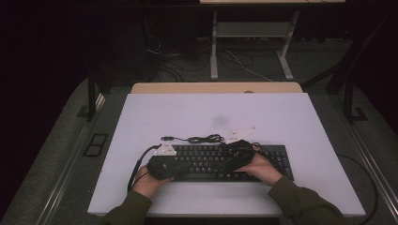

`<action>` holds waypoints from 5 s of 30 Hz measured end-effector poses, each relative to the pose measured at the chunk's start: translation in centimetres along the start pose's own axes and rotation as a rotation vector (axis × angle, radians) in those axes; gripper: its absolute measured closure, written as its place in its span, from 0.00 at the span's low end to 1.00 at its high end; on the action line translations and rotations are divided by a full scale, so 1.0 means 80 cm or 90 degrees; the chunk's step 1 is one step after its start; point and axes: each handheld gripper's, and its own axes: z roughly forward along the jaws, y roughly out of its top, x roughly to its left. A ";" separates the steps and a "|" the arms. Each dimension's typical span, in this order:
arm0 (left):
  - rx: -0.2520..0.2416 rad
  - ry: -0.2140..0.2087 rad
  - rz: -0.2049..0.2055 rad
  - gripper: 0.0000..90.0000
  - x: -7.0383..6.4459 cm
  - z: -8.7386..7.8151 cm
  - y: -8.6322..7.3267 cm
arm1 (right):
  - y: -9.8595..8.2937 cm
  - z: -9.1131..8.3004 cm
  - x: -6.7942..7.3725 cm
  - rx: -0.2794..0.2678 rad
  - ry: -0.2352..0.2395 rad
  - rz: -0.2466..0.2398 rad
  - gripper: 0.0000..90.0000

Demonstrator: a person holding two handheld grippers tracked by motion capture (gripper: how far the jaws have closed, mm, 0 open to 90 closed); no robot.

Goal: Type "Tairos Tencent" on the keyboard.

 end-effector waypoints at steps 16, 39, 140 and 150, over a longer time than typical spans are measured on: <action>0.000 -0.005 -0.001 0.99 -0.001 0.000 0.000 | 0.000 -0.003 -0.002 -0.008 -0.009 0.002 0.16; -0.011 -0.001 0.007 0.99 0.005 -0.002 0.009 | -0.007 -0.014 -0.004 -0.025 -0.029 0.022 0.15; -0.030 0.055 -0.018 0.77 0.023 -0.012 0.012 | -0.021 -0.031 -0.009 -0.047 -0.015 0.057 0.33; -0.046 0.059 -0.038 0.56 0.020 -0.019 0.004 | -0.013 -0.021 -0.003 -0.038 0.015 0.029 0.60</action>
